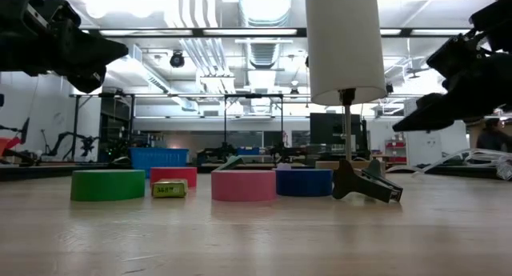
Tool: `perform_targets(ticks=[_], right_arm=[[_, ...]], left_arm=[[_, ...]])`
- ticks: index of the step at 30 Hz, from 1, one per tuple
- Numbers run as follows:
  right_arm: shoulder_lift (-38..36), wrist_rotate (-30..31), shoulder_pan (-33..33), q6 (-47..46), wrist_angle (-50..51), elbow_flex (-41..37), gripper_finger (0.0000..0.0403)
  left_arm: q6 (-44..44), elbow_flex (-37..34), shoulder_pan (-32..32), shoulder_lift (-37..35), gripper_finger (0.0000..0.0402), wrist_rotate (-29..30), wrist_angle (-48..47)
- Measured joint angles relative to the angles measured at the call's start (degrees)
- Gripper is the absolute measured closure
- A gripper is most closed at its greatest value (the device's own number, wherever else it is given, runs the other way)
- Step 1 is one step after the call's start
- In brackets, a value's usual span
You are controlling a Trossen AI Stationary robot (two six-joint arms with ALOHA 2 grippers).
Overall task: Pick and place Stapler, Stapler remover, tape
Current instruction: Put the top right green stapler pin box into the red basket
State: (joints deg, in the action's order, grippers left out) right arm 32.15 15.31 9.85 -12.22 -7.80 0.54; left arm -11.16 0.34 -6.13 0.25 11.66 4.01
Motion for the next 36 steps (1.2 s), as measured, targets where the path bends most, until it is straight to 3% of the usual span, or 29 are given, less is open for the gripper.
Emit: perform_targets(ticks=[8, 17, 36], right_arm=[[6.51, -3.24, 0.01, -4.02, -1.54, 1.27, 0.0069], [23.36, -4.92, 0.39, 0.52, 4.79, 14.60, 0.0058], [52.96, -8.08, 1.85, 6.17, 1.17, 28.23, 0.0050]], left_arm=[[0.00, 0.00, 0.02, 0.01, 0.0371, 0.02, -0.08], [0.02, 0.00, 0.00, 0.00, 0.0371, 0.00, -0.17], [0.02, 0.00, 0.02, 0.02, 0.0371, 0.02, -0.22]])
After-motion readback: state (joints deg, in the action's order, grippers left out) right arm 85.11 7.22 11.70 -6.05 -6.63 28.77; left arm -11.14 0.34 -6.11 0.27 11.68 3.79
